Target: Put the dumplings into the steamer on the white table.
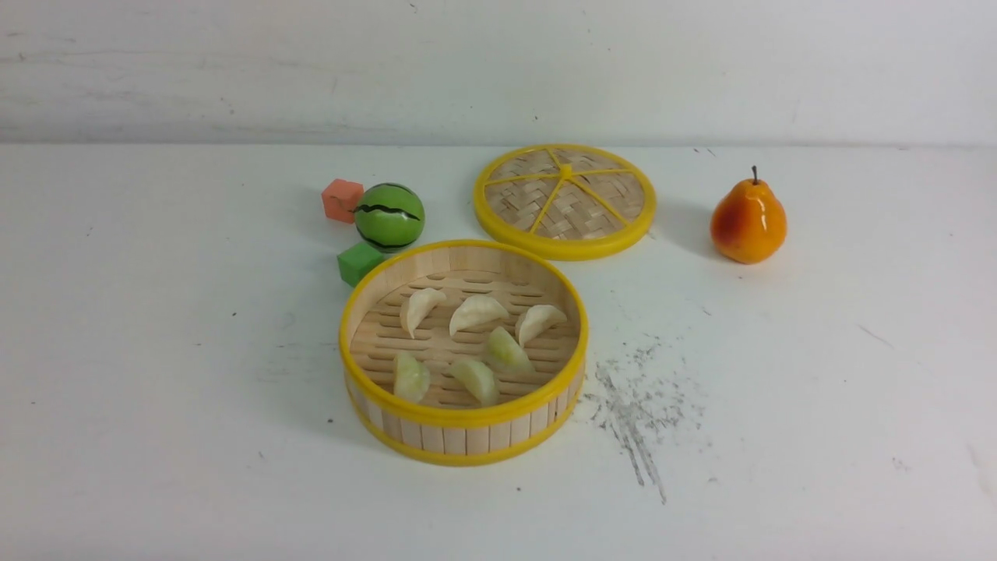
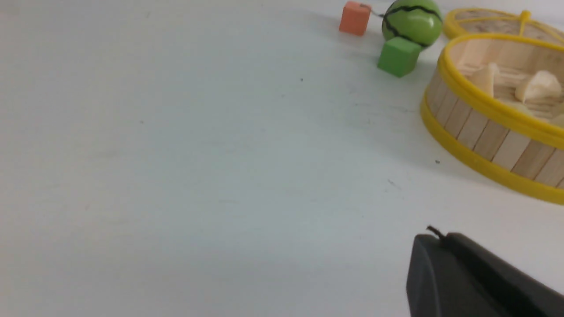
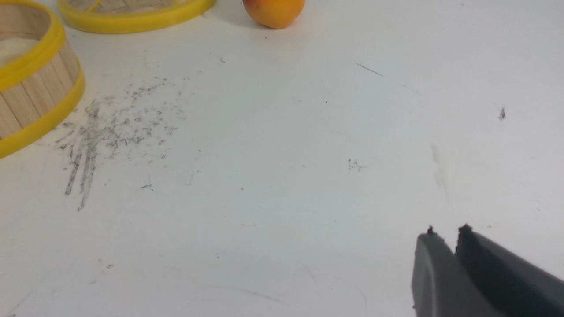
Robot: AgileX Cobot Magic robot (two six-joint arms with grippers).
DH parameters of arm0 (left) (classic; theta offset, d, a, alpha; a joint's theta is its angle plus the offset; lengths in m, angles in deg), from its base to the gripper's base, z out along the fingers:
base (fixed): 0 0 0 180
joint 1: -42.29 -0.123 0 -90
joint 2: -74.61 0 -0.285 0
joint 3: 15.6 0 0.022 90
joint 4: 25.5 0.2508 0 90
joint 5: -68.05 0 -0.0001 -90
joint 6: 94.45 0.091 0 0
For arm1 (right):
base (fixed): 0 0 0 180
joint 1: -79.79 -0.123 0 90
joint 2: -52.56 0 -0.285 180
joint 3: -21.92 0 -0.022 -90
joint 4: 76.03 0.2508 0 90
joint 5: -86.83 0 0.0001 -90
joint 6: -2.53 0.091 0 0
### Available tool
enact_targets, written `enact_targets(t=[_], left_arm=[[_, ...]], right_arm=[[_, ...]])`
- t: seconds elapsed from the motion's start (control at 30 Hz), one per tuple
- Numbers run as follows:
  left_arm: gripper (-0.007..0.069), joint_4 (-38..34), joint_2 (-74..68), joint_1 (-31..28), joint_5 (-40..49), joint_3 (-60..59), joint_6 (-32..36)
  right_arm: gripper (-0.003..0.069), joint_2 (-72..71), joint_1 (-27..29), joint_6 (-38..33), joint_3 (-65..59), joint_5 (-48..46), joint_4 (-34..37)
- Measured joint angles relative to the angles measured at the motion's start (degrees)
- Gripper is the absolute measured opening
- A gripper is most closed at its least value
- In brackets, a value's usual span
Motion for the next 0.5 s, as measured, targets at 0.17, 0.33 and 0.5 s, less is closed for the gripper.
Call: enact_targets(t=[0.17, 0.33, 0.5], left_arm=[[-0.0015, -1.5, 0.0, 2.2, 3.4, -0.1, 0.0], [-0.0015, -1.7, 0.0, 3.3, 3.5, -0.1, 0.0], [-0.0015, -1.7, 0.0, 3.5, 3.5, -0.1, 0.0]], right_arm=[[0.0084, 0.0, 0.0, 0.0, 0.0, 0.0, -0.1], [0.0092, 0.0, 0.0, 0.0, 0.0, 0.0, -0.1], [0.0095, 0.0, 0.0, 0.1, 0.0, 0.0, -0.1]])
